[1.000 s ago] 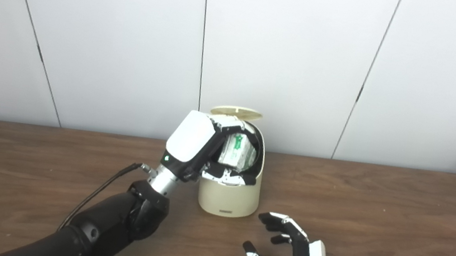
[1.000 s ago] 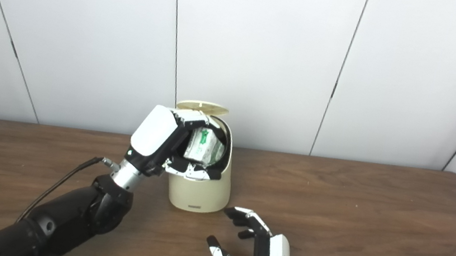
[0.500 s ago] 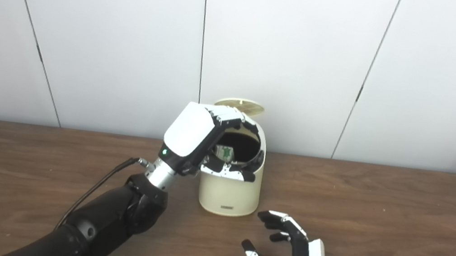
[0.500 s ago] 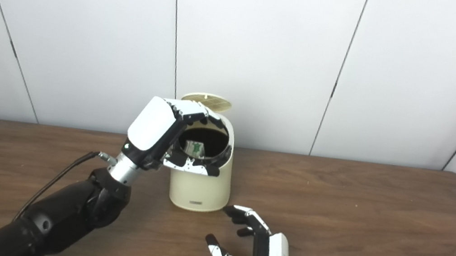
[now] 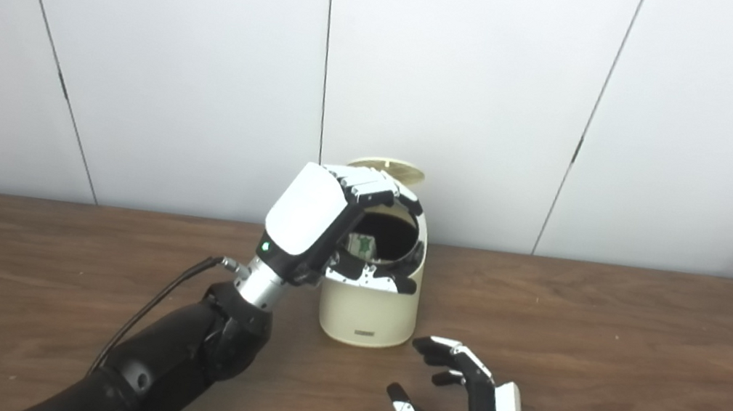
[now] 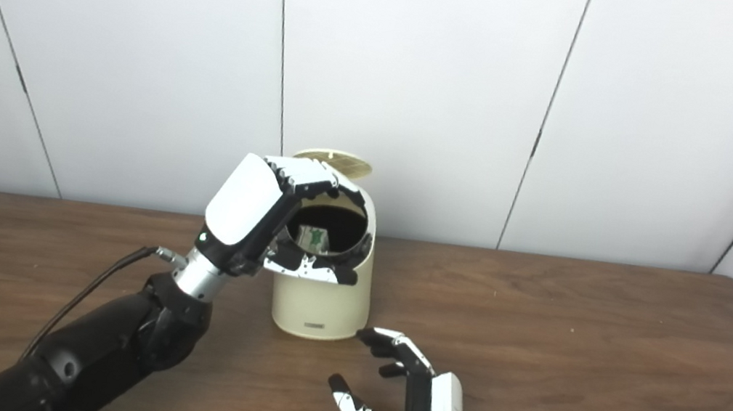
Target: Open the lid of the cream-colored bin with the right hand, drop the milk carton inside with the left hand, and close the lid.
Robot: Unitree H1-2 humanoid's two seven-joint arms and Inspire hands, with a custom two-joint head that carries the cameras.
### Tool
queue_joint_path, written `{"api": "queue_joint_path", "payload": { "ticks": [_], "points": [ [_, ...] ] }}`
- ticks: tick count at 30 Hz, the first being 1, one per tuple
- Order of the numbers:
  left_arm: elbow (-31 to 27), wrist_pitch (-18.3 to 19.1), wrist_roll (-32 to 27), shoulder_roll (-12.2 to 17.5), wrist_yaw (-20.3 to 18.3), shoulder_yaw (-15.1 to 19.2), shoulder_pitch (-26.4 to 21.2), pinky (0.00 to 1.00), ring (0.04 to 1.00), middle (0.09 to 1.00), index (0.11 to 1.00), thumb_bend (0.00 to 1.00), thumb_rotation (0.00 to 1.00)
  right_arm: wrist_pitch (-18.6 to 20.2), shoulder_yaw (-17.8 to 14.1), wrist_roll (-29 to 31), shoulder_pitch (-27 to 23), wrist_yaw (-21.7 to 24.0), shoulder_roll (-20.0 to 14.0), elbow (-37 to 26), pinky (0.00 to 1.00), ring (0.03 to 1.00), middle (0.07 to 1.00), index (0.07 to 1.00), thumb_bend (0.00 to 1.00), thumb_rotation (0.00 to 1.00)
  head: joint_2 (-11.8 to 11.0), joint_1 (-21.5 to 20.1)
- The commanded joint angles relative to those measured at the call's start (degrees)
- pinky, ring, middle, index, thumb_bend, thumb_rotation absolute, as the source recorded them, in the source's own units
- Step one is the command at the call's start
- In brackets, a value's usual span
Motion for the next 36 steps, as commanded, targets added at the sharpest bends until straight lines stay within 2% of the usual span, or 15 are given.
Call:
{"api": "queue_joint_path", "payload": {
  "ticks": [1,8,9,10,11,13,14,17,23,26,27,28,29,33,36],
  "points": [
    [-3.4,-0.7,-0.7,1.2,2.0,1.3,-1.1,0.40,0.534,0.591,0.597,0.92,0.41,-2.4,-0.1,-0.1,-0.8,-1.0,-0.1,1.6,0.55,0.659,0.662,0.624,0.33,0.09,-0.1,0.0],
    [-15.9,-0.7,-5.6,2.0,3.4,5.4,4.6,0.40,0.500,0.536,0.549,0.60,0.66,-4.3,-1.0,-0.5,-2.4,-3.2,-1.2,2.8,0.54,0.655,0.657,0.623,0.33,0.11,-0.3,-0.1],
    [-18.6,-0.7,-8.1,2.2,2.1,6.5,6.0,0.39,0.488,0.525,0.537,0.52,0.61,-4.4,-1.3,-0.7,-2.8,-3.5,-1.3,2.1,0.54,0.650,0.656,0.623,0.33,0.13,-0.2,0.0],
    [-20.5,-0.7,-9.9,2.3,0.9,7.3,7.0,0.38,0.477,0.514,0.509,0.50,0.30,-4.4,-1.6,-0.8,-3.1,-3.7,-1.4,1.5,0.52,0.641,0.656,0.626,0.32,0.17,-0.2,0.0],
    [-23.5,-0.7,-13.0,2.7,-1.1,8.9,9.4,0.38,0.473,0.511,0.499,0.49,0.20,-4.0,-1.9,-1.4,-3.6,-3.6,-1.5,-0.4,0.52,0.638,0.656,0.627,0.32,0.18,-0.2,0.1],
    [-27.4,-0.7,-17.6,2.6,-5.6,12.3,13.5,0.39,0.479,0.514,0.492,0.49,0.10,-4.0,-2.3,-2.8,-4.5,-3.4,-2.0,-3.6,0.47,0.604,0.666,0.637,0.31,0.27,-0.2,0.1],
    [-29.3,-0.5,-19.3,2.3,-8.0,14.2,16.1,0.39,0.481,0.515,0.491,0.49,0.09,-3.2,-2.5,-3.5,-5.0,-2.5,-2.3,-5.9,0.46,0.602,0.667,0.639,0.31,0.29,-0.3,0.2],
    [-33.0,1.3,-24.2,-0.1,-13.6,19.1,22.9,0.41,0.507,0.551,0.493,0.49,0.08,-0.6,-2.6,-5.1,-7.2,2.2,-4.3,-11.1,0.57,0.706,0.735,0.712,0.34,0.51,-0.9,0.3],
    [-35.4,3.3,-30.4,-6.4,-20.8,26.3,34.0,0.48,0.589,0.635,0.499,0.48,0.09,1.7,-3.2,-8.9,-14.3,9.0,-9.4,-15.0,0.86,0.937,0.937,0.918,0.54,0.87,-1.8,0.3],
    [-35.7,6.1,-34.7,-8.2,-25.5,28.6,37.8,0.51,0.631,0.682,0.500,0.48,0.09,5.4,-3.4,-11.1,-18.3,13.9,-10.1,-18.2,0.92,0.988,0.987,0.961,0.61,0.95,-1.9,0.0],
    [-35.6,7.5,-36.1,-8.3,-27.3,29.1,38.8,0.55,0.665,0.716,0.627,0.43,0.48,6.9,-3.3,-12.1,-19.9,16.1,-10.4,-19.4,0.91,0.986,0.990,0.963,0.62,0.95,-2.0,-0.1],
    [-35.6,8.7,-37.4,-8.3,-28.9,29.7,39.6,0.58,0.696,0.748,0.703,0.41,0.71,8.3,-3.3,-12.8,-21.3,18.2,-10.6,-20.4,0.92,0.993,0.995,0.972,0.63,0.95,-2.0,-0.2],
    [-35.4,9.8,-38.6,-8.5,-30.3,30.3,40.2,0.61,0.718,0.767,0.745,0.40,0.81,9.8,-3.3,-13.4,-22.7,20.4,-10.9,-21.3,0.93,0.997,0.998,0.981,0.64,0.94,-2.0,-0.3],
    [-34.4,12.4,-41.1,-9.0,-34.3,33.2,41.9,0.65,0.755,0.800,0.808,0.41,0.88,15.0,-3.3,-16.3,-28.3,28.3,-11.6,-23.4,0.96,1.000,1.000,1.000,0.68,0.87,-2.1,-0.7],
    [-33.2,13.3,-41.7,-9.4,-36.8,34.7,42.9,0.67,0.771,0.818,0.823,0.43,0.88,16.3,-3.0,-17.7,-31.8,32.0,-13.1,-22.9,0.92,1.000,0.977,0.959,0.71,0.85,-1.9,-0.9]
  ]
}}
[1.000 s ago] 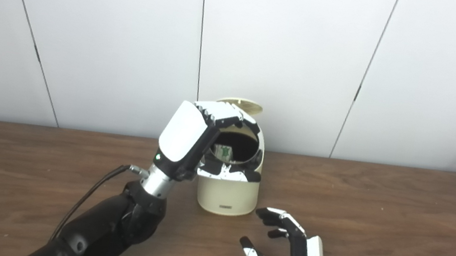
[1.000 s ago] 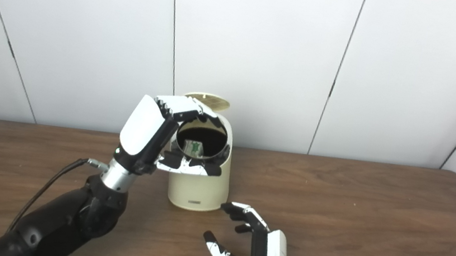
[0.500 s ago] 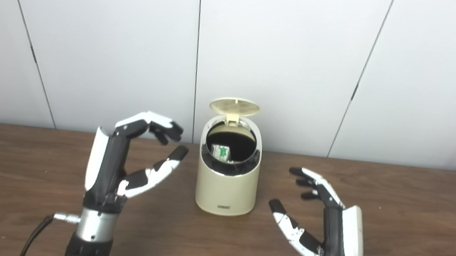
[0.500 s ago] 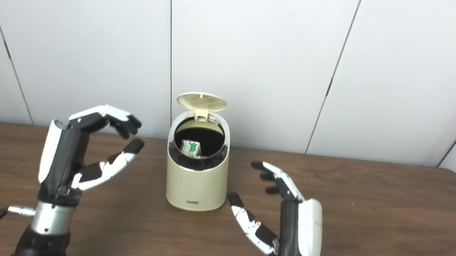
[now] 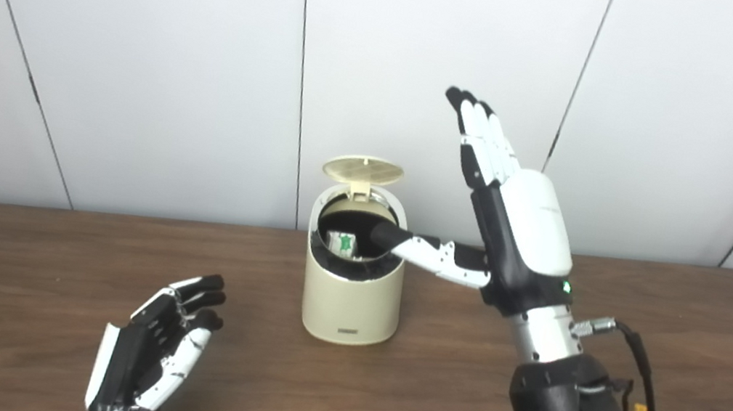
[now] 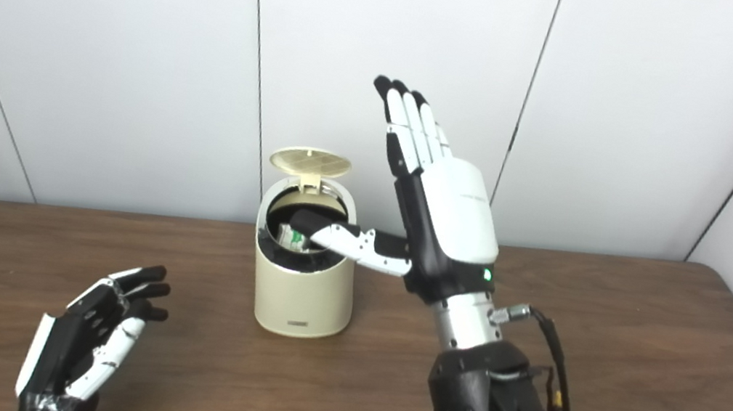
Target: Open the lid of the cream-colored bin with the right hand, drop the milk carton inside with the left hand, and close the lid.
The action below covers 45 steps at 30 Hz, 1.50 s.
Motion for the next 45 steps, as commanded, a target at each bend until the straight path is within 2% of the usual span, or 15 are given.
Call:
{"api": "queue_joint_path", "payload": {
  "ticks": [1,5,8,9,12,18,26,31,32,34,38,45],
  "points": [
    [0.5,-0.5,-0.6,-0.7,-2.0,0.8,-0.2,0.68,0.775,0.821,0.824,0.44,0.87,0.2,0.0,-1.1,-3.8,2.0,-1.5,-1.2,0.92,1.000,0.976,0.946,0.72,0.86,0.0,-0.1],
    [3.3,2.9,-6.3,-2.7,-4.7,3.9,0.3,0.71,0.777,0.809,0.811,0.47,0.82,1.6,0.4,-1.0,-7.2,5.9,-2.7,1.1,0.94,1.000,0.976,0.943,0.76,0.90,-0.3,0.2],
    [5.6,2.6,-7.1,-3.4,-6.1,5.7,-0.5,0.67,0.761,0.794,0.796,0.45,0.80,2.4,1.0,-1.5,-8.9,7.2,-2.8,3.1,0.94,1.000,0.974,0.946,0.76,0.86,-0.1,0.5],
    [6.0,2.5,-7.0,-3.5,-6.4,6.1,-0.7,0.66,0.746,0.783,0.785,0.46,0.78,2.5,1.2,-1.8,-9.5,7.4,-2.9,4.0,0.91,1.000,0.962,0.932,0.76,0.85,-0.1,0.7],
    [5.3,2.5,-6.5,-4.2,-7.0,6.8,-0.4,0.65,0.734,0.776,0.779,0.47,0.77,2.7,1.8,-1.8,-11.2,8.4,-3.2,6.3,0.90,0.997,0.948,0.920,0.78,0.83,-0.1,0.8],
    [3.6,3.0,-5.8,-5.5,-7.7,7.5,0.0,0.64,0.736,0.777,0.784,0.43,0.78,4.2,3.2,-1.9,-15.1,11.8,-4.3,10.6,0.94,0.980,0.901,0.875,0.79,0.83,-0.3,0.5],
    [0.8,4.8,-5.9,-6.2,-8.3,8.1,0.6,0.64,0.743,0.779,0.782,0.46,0.77,5.2,5.6,-1.9,-18.4,13.8,-4.5,16.5,0.91,0.972,0.911,0.883,0.79,0.84,-0.6,0.5],
    [-1.5,6.3,-6.2,-6.7,-8.4,8.1,1.4,0.65,0.744,0.780,0.781,0.45,0.77,5.5,5.8,-1.3,-18.7,11.6,-3.1,19.7,0.89,0.949,0.882,0.847,0.79,0.83,-0.5,0.7],
    [-2.1,6.7,-6.2,-6.8,-8.3,8.1,1.6,0.65,0.741,0.779,0.782,0.44,0.77,5.9,5.8,-1.2,-18.6,11.4,-2.8,20.1,0.91,0.952,0.879,0.843,0.79,0.83,-0.4,0.8],
    [-2.8,7.2,-6.3,-7.0,-8.4,8.1,1.9,0.65,0.740,0.779,0.782,0.44,0.76,6.6,6.1,-1.1,-18.4,11.5,-2.4,20.3,0.95,0.958,0.880,0.845,0.79,0.84,-0.4,0.9],
    [-3.2,7.3,-5.7,-7.1,-8.5,8.1,2.1,0.65,0.746,0.780,0.784,0.44,0.78,7.2,6.7,-1.4,-17.2,11.2,-2.4,19.9,0.93,0.960,0.882,0.841,0.78,0.83,-0.1,0.9],
    [-3.4,6.7,-5.8,-7.5,-8.3,8.8,1.9,0.65,0.757,0.790,0.792,0.42,0.76,6.2,4.9,2.1,-11.9,7.5,-1.9,17.0,0.94,0.957,0.858,0.821,0.80,0.84,0.0,0.9]
  ]
}}
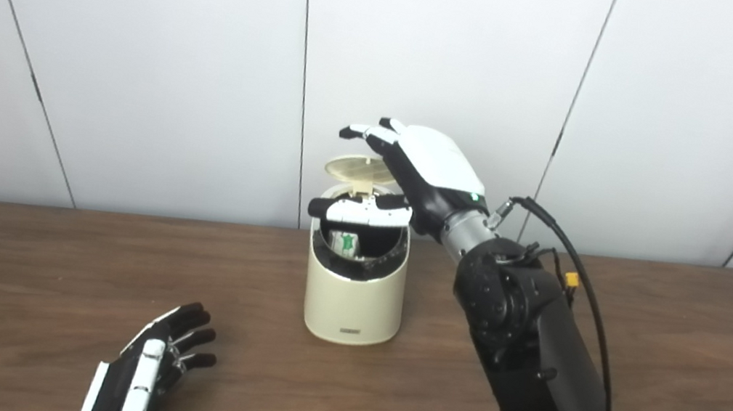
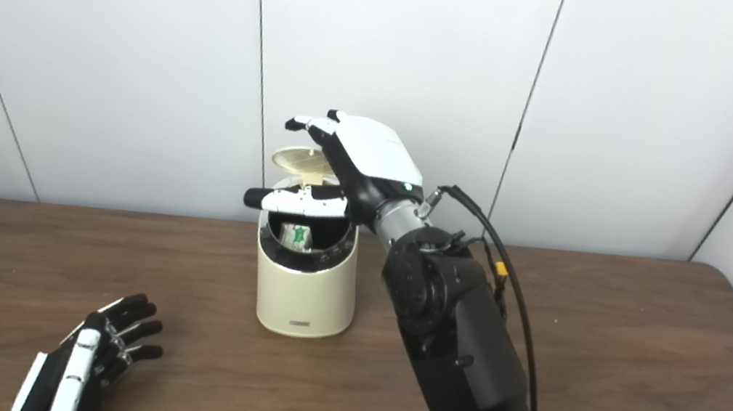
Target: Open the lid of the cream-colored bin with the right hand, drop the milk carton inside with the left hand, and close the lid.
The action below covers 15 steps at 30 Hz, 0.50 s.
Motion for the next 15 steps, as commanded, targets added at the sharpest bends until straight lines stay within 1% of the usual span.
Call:
{"api": "queue_joint_path", "payload": {
  "ticks": [1,4,7,15],
  "points": [
    [-2.5,-1.1,0.5,-0.4,-0.2,0.3,-1.0,0.65,0.753,0.786,0.788,0.42,0.75,-0.3,-1.0,0.8,-0.4,-2.5,0.0,-2.8,0.95,0.956,0.853,0.819,0.81,0.85,0.1,0.0],
    [-2.8,-0.6,1.5,-0.6,0.3,0.4,-1.2,0.64,0.742,0.778,0.783,0.42,0.75,0.2,-1.1,0.9,2.0,-2.6,0.0,-5.4,0.95,0.951,0.845,0.817,0.81,0.87,0.2,0.1],
    [-2.9,-0.3,1.8,-0.9,0.7,0.4,-1.3,0.65,0.752,0.787,0.791,0.41,0.74,0.3,-1.0,0.6,4.4,-2.7,0.0,-7.8,0.93,0.943,0.838,0.815,0.81,0.89,0.3,0.1],
    [-3.5,-0.3,2.3,-1.4,0.8,0.4,-1.3,0.67,0.754,0.786,0.790,0.39,0.74,1.4,-0.1,-0.8,8.9,-2.1,0.4,-12.5,0.89,0.914,0.814,0.800,0.77,0.87,0.8,0.1]
  ]
}}
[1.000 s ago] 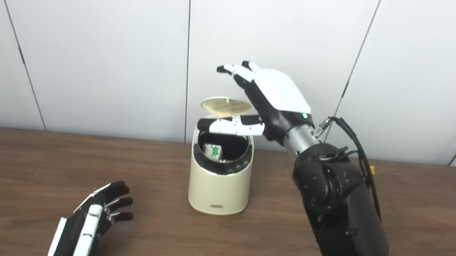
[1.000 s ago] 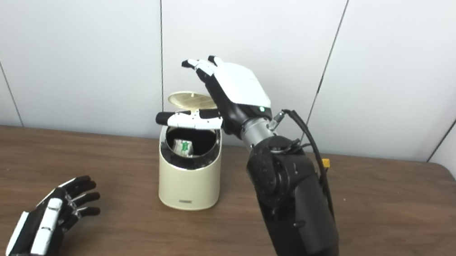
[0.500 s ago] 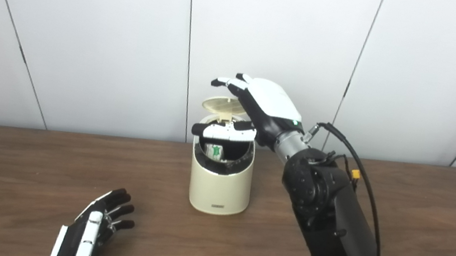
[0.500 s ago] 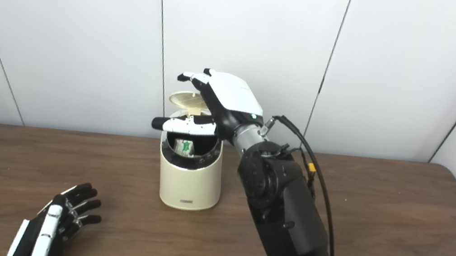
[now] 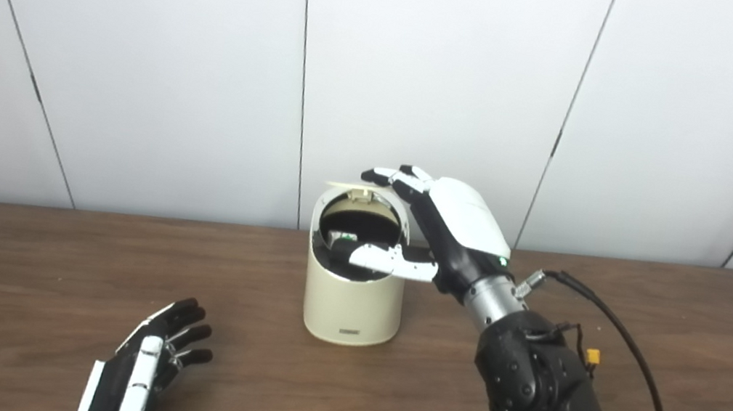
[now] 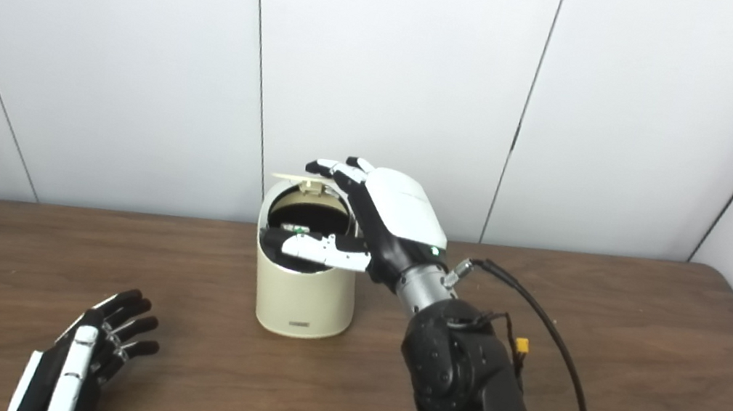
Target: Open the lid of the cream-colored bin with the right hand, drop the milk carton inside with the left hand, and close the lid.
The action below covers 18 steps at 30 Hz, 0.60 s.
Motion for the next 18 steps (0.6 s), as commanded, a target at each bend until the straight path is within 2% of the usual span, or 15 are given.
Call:
{"api": "queue_joint_path", "payload": {
  "ticks": [1,8,15,18],
  "points": [
    [-2.4,-0.9,0.5,-0.3,-0.2,0.0,-1.2,0.66,0.753,0.785,0.788,0.39,0.74,-0.3,0.0,-0.4,-1.1,-0.6,0.1,-2.6,0.89,0.913,0.813,0.797,0.78,0.87,0.3,0.1],
    [-3.6,-0.2,1.2,-1.1,0.0,-0.4,-1.3,0.65,0.742,0.776,0.777,0.40,0.74,0.0,0.0,0.5,0.4,1.4,-1.1,-3.3,0.92,0.913,0.798,0.789,0.76,0.87,1.4,0.0],
    [-4.7,0.9,2.5,-2.3,0.6,-0.8,-1.7,0.64,0.744,0.784,0.776,0.42,0.74,0.3,0.2,0.9,1.3,4.4,-3.2,-2.8,0.89,0.892,0.789,0.774,0.76,0.82,2.2,0.8],
    [-4.9,1.4,2.8,-2.8,0.8,-0.7,-2.0,0.64,0.744,0.782,0.774,0.43,0.75,0.9,0.5,0.9,1.4,6.1,-3.9,-2.2,0.91,0.912,0.809,0.791,0.76,0.81,2.4,0.9]
  ]
}}
